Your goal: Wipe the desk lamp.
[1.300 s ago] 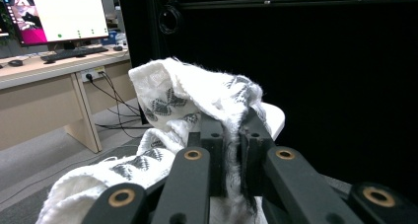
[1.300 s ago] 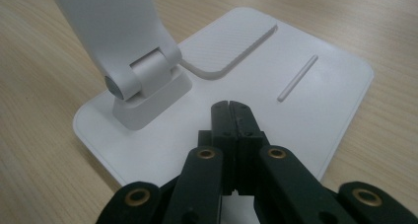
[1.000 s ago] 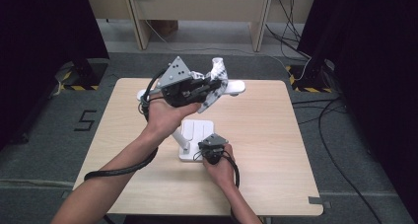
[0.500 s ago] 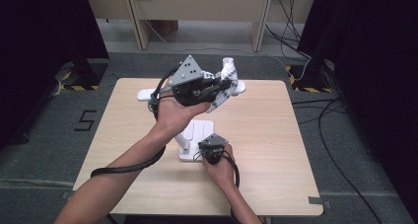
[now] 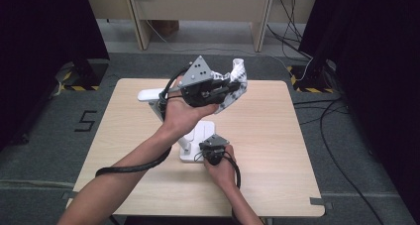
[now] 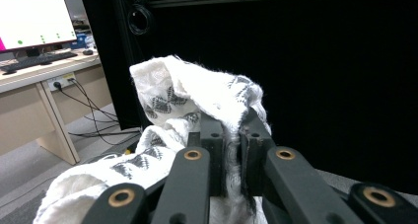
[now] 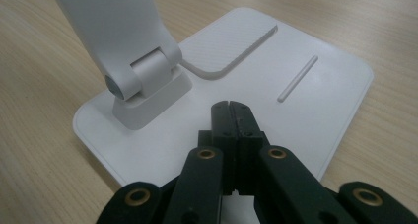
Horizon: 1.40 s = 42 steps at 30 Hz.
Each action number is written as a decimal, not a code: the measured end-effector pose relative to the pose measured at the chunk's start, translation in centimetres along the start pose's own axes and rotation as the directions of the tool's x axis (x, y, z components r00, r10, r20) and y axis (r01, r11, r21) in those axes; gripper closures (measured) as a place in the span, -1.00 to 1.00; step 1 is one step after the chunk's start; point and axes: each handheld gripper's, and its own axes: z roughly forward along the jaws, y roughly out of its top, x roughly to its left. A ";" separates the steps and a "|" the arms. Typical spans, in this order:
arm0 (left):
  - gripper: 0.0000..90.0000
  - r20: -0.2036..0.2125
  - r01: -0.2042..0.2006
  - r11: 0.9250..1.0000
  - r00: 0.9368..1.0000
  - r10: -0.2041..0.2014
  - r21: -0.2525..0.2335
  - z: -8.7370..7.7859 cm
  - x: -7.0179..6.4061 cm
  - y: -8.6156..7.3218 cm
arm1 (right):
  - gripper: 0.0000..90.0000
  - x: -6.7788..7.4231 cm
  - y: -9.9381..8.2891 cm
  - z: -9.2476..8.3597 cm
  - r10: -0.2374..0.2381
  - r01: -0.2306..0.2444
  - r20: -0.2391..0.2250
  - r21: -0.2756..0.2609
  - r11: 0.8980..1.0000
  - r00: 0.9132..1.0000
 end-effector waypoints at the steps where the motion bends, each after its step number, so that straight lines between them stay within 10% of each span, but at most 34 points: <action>1: 0.86 0.002 -0.002 1.000 1.000 0.002 0.000 0.0 0.0 0.0 | 1.00 0.0 0.0 0.0 0.000 0.000 0.001 0.000 1.000 1.000; 20: 0.86 0.046 -0.008 1.000 0.999 0.009 -0.016 -0.5 -1.6 -0.2 | 1.00 0.0 0.0 0.0 -0.003 0.003 0.003 -0.001 1.000 1.000; 42: 0.86 0.046 0.006 0.996 0.999 -0.002 -0.087 -6.0 -2.6 -1.8 | 1.00 0.1 0.0 0.0 0.002 -0.002 0.002 0.003 1.000 1.000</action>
